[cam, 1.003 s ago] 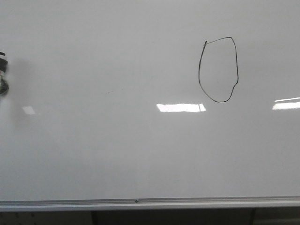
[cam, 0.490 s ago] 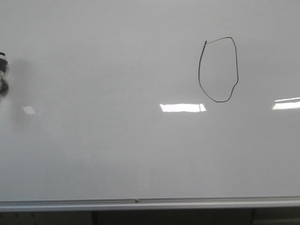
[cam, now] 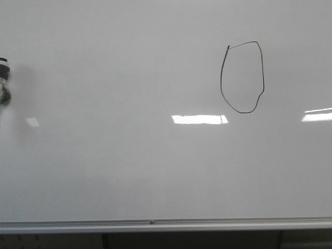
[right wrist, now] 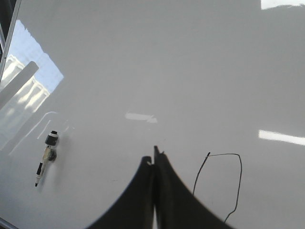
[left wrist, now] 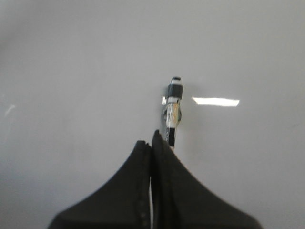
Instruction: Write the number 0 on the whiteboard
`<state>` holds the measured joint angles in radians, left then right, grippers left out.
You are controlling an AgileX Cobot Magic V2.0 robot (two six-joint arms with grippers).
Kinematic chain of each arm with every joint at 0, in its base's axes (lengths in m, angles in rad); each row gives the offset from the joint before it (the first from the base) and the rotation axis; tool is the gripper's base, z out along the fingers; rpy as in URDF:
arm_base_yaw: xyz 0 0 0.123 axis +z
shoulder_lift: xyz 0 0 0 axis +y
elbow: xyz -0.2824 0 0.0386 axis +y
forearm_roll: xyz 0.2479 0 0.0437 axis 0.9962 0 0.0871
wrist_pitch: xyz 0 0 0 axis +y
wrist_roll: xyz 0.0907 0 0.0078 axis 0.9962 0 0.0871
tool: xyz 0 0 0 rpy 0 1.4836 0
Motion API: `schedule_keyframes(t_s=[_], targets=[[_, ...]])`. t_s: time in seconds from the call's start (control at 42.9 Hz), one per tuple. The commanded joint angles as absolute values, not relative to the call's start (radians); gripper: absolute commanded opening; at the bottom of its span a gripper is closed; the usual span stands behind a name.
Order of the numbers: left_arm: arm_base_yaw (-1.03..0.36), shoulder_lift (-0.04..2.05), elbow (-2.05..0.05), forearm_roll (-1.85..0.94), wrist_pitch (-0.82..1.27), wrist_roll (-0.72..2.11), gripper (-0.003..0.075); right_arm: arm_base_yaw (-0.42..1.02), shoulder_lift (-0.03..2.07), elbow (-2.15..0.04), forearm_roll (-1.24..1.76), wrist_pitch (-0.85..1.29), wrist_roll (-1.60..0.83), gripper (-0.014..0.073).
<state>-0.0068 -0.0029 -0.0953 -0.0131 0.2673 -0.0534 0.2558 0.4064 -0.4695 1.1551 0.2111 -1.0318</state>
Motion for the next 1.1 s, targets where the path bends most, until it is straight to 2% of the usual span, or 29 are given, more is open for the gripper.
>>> schedule_keyframes(t_s=[0.0,0.187,1.073], targets=[[0.009,-0.024,-0.07,0.0,0.166,-0.072,-0.002,0.25,0.412,-0.496,1.174,0.175,-1.041,-0.0069],[0.028,-0.024,0.031,-0.01,0.08,-0.072,-0.002,0.25,0.412,-0.496,1.174,0.176,-1.041,-0.0069],[0.028,-0.024,0.028,-0.01,0.105,-0.072,-0.002,0.25,0.412,-0.496,1.174,0.176,-1.041,-0.0069]])
